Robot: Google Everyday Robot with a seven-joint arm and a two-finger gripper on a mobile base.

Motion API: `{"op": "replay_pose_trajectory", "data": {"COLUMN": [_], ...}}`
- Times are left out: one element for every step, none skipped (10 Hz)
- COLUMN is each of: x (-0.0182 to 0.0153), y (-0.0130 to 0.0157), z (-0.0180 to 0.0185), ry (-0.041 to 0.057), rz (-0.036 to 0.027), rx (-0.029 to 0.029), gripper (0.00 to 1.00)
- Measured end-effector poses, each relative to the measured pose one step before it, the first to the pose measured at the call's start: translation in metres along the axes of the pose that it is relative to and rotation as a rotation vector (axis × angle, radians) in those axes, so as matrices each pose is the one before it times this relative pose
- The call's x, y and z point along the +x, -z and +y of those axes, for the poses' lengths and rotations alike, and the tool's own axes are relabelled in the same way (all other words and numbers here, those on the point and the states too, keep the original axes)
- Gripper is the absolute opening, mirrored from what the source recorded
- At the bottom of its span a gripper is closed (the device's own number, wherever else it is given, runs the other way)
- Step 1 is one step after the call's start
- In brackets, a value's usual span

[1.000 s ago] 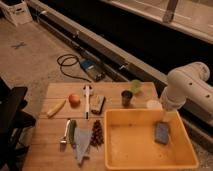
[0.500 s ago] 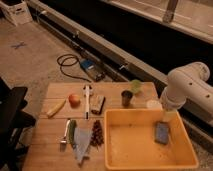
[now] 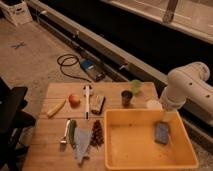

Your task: Place sponge in plastic cup

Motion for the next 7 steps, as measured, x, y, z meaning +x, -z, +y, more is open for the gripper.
{"op": "replay_pose_trajectory", "data": {"x": [-0.00001,-0.00003,0.00003,-0.00004,-0.0002,-0.00324,-0.00604], "y": [-0.00002,0.00002,0.00001,-0.00026,0.00064,0.00438,0.00744], "z": [0.00001,-0.00002,0.0,0.0003,0.00012,0.00217,0.00439], "ry": [-0.00002,0.0001,-0.00007,0.00084,0.00267,0.02653,0.02072], "rz": [-0.00003,0.0,0.00002,0.00055,0.00131,-0.00424,-0.00583], "rx": [-0.00001,0.00003,0.00003,-0.00028,0.00321,0.0137,0.00829], "gripper": [0.65,0.65,0.65,0.65,0.65,0.65,0.65]}}
